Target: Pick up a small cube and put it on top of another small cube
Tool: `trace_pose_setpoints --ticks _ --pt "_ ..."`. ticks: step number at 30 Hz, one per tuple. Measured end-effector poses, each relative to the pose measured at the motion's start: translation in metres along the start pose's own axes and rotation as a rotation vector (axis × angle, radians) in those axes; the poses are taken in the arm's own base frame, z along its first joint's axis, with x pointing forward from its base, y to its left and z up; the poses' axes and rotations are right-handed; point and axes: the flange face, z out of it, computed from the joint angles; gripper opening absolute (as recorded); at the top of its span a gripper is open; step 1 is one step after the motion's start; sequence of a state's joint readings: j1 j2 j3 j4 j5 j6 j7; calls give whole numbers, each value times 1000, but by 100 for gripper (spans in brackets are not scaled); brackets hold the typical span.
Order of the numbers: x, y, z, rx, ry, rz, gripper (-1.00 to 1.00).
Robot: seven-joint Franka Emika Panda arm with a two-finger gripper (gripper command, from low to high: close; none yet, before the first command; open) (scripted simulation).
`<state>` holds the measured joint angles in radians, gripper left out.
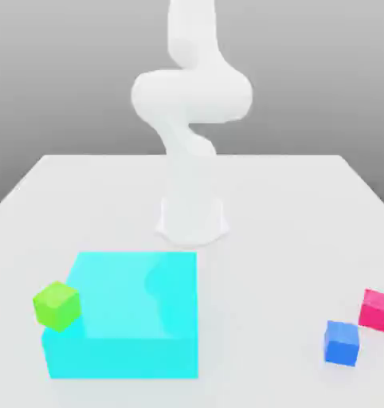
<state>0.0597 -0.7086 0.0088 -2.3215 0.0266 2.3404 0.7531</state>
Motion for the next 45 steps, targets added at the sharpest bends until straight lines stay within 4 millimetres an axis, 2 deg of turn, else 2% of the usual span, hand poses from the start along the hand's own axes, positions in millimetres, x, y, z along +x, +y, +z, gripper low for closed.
trace_pose_setpoints --ticks 3,6,10,13,16,19,20,25,30,31,38,43,45 --pt "-32 -21 64 -13 -113 -104 0" --pt "-75 -38 120 -29 -217 -208 0" --pt "-146 -51 187 -54 -345 -353 0" --pt "-206 -53 229 -77 -434 -466 0" --pt "-270 -47 264 -104 -517 -584 0" --pt "-346 -36 288 -124 -600 -728 0" --pt "-370 -30 295 -133 -624 -774 0" --pt "-456 20 331 -198 -718 -947 0" --pt "-492 51 373 -205 -730 -973 0" --pt "-496 55 378 -205 -731 -973 -100" --pt "-495 54 377 -206 -731 -974 -100" --pt "-470 29 338 -206 -730 -974 -100" --pt "-455 14 342 -195 -736 -1004 -100"
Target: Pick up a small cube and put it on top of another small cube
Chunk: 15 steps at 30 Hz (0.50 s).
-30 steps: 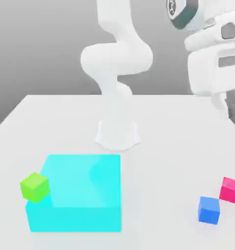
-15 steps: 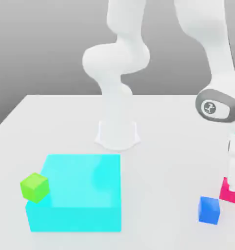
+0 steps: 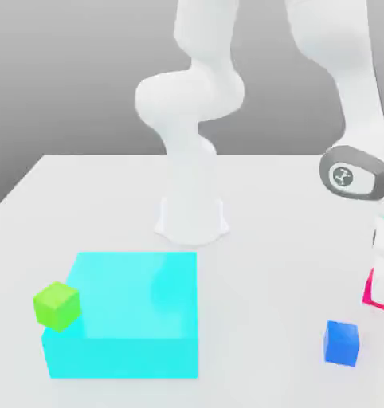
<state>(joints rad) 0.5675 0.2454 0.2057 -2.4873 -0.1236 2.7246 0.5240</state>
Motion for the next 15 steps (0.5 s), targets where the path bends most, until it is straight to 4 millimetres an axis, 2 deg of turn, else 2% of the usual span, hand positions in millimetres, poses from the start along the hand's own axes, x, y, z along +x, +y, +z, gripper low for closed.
trace_pose_setpoints --ticks 6,12,13,15 --pt "78 29 -20 1 -1 -134 -100" --pt "151 76 -42 2 -1 -274 -100" --pt "160 84 -41 2 -1 -293 -100" --pt "167 89 -19 2 -1 -308 -100"
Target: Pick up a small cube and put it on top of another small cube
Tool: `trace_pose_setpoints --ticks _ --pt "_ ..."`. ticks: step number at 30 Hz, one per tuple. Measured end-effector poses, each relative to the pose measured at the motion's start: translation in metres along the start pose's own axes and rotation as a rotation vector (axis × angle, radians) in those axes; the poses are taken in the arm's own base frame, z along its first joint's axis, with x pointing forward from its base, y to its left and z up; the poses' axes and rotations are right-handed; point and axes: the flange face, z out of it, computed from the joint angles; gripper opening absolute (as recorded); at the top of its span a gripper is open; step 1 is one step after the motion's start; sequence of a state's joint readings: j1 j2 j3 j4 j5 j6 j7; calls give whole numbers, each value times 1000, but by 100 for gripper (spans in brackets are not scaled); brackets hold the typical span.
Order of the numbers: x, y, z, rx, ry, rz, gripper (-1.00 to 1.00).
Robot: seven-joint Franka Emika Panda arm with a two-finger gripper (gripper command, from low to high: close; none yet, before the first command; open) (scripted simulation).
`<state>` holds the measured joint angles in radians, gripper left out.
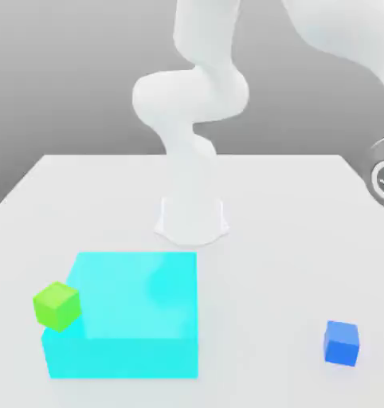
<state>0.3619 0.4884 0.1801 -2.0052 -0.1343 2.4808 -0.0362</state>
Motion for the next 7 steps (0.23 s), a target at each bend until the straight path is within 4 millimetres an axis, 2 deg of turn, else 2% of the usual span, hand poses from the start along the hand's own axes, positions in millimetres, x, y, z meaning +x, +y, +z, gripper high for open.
trace_pose_setpoints --ticks 1,2,7 --pt "1 1 16 0 0 -2 -100" --pt "1 2 28 0 0 -3 100" --pt "1 2 28 0 0 -3 100"
